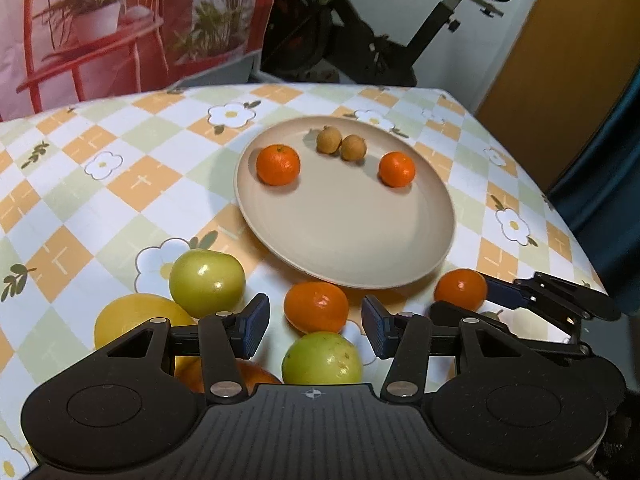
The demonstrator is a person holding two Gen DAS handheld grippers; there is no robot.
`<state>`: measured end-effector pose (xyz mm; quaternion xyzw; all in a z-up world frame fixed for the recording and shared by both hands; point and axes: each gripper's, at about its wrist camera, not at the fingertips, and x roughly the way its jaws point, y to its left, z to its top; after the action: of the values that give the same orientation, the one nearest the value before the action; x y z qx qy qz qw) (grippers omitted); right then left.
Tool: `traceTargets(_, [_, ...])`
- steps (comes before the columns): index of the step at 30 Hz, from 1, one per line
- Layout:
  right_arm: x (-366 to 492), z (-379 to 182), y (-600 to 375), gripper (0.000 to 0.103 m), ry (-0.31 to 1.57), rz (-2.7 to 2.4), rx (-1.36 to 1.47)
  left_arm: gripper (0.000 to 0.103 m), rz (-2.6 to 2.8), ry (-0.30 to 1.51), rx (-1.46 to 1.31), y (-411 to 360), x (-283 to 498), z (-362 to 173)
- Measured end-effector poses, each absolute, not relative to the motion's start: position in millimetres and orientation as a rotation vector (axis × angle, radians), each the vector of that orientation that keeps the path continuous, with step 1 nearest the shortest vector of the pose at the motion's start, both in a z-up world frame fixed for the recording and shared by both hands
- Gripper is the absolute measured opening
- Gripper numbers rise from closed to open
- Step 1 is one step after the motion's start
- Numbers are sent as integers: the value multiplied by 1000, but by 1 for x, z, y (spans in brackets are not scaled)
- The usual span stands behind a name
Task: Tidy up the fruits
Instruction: 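Close the left gripper on a tangerine while the right gripper holds its tangerine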
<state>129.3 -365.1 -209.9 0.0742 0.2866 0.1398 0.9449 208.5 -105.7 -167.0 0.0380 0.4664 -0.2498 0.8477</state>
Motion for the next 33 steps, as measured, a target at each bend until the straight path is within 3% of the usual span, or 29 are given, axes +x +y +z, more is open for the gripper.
traceTargets(21, [132, -213, -370, 39, 604, 289, 188, 53, -512, 1076, 114, -122, 229, -186])
traceTargets(24, [132, -213, -370, 39, 606, 289, 191, 43, -539, 1064, 125, -125, 227, -186])
traceTargets(33, [133, -215, -370, 39, 606, 286, 197, 43, -550, 1032, 144, -123, 219, -179])
